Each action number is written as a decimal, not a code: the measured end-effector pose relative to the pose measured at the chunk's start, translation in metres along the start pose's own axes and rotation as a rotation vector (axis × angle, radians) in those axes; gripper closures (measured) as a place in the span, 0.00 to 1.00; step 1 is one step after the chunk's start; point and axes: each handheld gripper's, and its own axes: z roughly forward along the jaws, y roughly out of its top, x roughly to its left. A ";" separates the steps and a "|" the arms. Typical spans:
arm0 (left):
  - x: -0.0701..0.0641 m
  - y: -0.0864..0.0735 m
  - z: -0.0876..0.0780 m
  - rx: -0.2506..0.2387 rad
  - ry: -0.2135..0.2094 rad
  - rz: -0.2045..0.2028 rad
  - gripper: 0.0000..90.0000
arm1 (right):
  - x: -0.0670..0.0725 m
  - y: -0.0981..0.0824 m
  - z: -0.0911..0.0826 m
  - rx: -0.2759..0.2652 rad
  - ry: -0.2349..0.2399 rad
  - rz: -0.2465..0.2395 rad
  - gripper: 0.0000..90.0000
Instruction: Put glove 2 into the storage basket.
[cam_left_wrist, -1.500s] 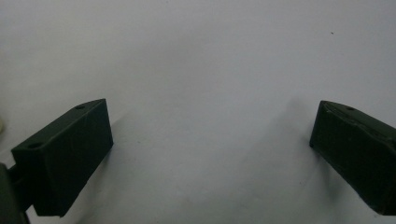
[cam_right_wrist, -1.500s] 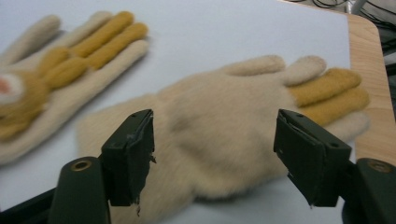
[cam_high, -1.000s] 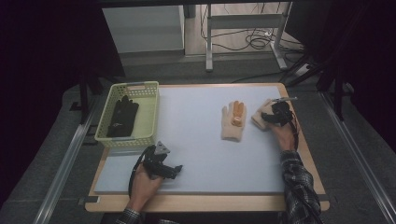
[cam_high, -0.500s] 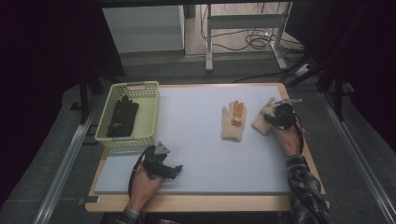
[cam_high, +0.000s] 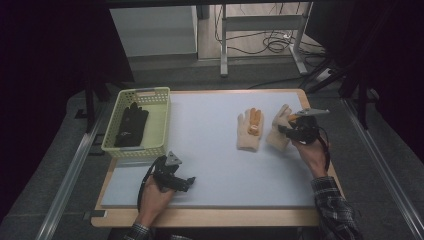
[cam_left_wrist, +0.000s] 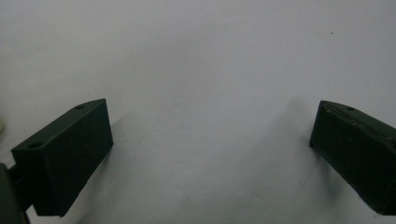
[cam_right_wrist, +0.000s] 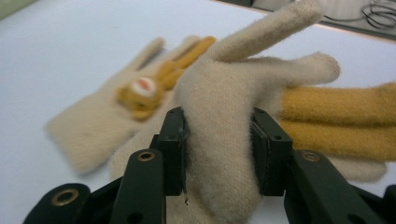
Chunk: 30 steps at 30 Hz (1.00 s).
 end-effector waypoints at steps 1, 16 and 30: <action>0.000 0.000 0.000 0.000 0.000 0.000 0.00 | 0.004 0.001 -0.003 -0.004 0.010 -0.012 0.67; 0.000 0.000 0.000 0.002 0.000 0.002 0.00 | 0.090 0.013 -0.008 -0.016 0.224 -0.156 0.67; 0.000 0.000 0.000 -0.001 0.000 0.001 0.00 | 0.167 0.013 0.040 0.066 0.385 -0.279 0.66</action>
